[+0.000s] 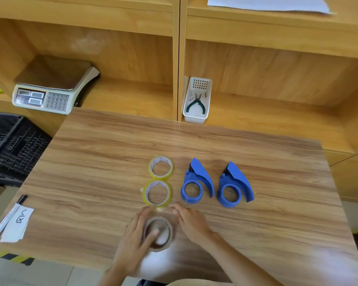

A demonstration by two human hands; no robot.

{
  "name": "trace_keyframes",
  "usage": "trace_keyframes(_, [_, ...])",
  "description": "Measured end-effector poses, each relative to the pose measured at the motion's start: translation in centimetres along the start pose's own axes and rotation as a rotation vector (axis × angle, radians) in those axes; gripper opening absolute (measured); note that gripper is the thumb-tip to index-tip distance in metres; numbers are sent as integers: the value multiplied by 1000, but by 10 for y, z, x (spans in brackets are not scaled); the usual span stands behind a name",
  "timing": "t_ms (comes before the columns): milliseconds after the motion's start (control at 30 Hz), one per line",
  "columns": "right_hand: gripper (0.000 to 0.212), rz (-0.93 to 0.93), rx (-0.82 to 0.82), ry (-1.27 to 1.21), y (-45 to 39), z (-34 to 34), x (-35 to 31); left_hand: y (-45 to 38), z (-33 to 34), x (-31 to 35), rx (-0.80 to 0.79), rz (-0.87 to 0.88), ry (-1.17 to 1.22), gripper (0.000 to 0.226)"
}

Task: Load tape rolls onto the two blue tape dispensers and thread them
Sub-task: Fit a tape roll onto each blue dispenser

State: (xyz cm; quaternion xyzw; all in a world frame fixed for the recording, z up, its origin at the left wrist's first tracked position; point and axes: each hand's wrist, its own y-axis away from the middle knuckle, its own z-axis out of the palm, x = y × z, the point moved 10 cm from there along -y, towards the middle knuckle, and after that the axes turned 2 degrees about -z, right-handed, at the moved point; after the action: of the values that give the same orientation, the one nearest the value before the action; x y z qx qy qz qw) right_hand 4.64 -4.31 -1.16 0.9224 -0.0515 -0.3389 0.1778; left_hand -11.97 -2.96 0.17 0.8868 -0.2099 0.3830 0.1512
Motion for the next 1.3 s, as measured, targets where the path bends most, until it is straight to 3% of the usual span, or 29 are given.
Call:
trace_keyframes(100, [66, 15, -60, -30, -16, -5, -2, -27, -17, -7, 101, -39, -4, 47])
trace_keyframes(167, [72, 16, -89, -11, -28, -6, -7, -50, -24, -16, 144, -62, -120, 53])
trace_keyframes(233, [67, 3, -108, 51, -41, -4, -13, -73, -24, -20, 137, -24, -281, 56])
trace_keyframes(333, [56, 22, -152, 155, -54, 3, -12, -95, -14, -10, 68, 138, -450, 41])
trace_keyframes(433, [47, 44, -156, 177, -57, 8, -9, -95, 4, -2, -51, 326, -483, 58])
trace_keyframes(500, [47, 58, -146, 159, -58, 9, -7, -91, 8, -6, -85, 338, -494, 59])
trace_keyframes(567, [51, 71, -144, 145, -58, 9, -5, -87, 10, -10, -128, 313, -519, 35])
trace_keyframes(900, [57, 92, -68, 70, -45, -14, 3, -86, 7, 21, -120, 388, -552, 42])
trace_keyframes(1067, [43, 67, -84, -107, -35, -49, 14, -90, 7, 55, -102, 411, -588, 38])
trace_keyframes(1300, [41, 81, -26, -189, -24, -96, 38, -104, 21, 99, -98, 425, -544, 44])
